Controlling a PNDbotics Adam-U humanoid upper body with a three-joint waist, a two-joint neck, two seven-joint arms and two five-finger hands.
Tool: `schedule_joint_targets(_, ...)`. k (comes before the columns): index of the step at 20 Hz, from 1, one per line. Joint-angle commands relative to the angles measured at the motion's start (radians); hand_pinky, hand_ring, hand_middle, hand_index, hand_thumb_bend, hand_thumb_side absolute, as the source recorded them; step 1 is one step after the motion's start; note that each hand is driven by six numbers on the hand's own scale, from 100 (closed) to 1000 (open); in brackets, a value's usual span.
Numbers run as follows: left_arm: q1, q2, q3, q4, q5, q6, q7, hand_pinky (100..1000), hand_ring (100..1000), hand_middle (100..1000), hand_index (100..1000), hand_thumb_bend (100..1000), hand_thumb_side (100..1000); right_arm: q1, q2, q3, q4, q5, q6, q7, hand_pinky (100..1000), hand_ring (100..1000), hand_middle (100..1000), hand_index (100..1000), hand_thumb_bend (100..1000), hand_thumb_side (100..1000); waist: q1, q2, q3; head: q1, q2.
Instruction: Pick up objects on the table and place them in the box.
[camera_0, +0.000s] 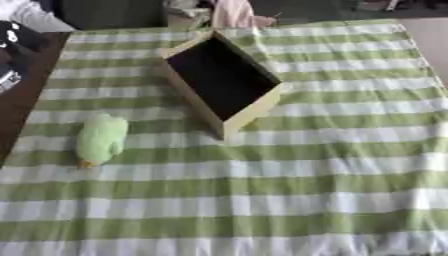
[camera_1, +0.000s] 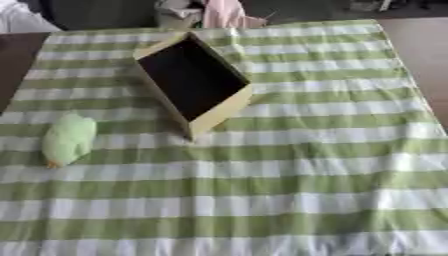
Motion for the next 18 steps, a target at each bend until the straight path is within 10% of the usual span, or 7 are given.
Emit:
schedule_joint_targets(1, -0.026, 0.063, -0.003, -0.026, -0.016, 0.008, -0.039, 645, 771, 762, 873, 100, 1000, -0.006, -0.033, 0.001, -0.006, 0.009, 0.000, 0.006, 651, 607, 575, 794, 100, 1000, 0.003, -0.022, 0.002, 0.002, 0.008)
schedule_joint_targets(18, -0.217, 0.007, -0.171, -0.021, -0.045, 0.064, -0.267, 672, 795, 784, 883, 100, 1000, -0.011, -0.024, 0.013, -0.005, -0.001, -0.001, 0.020, 650, 606, 574, 793, 100, 1000, 0.007, -0.023, -0.013, 0.022, 0.009)
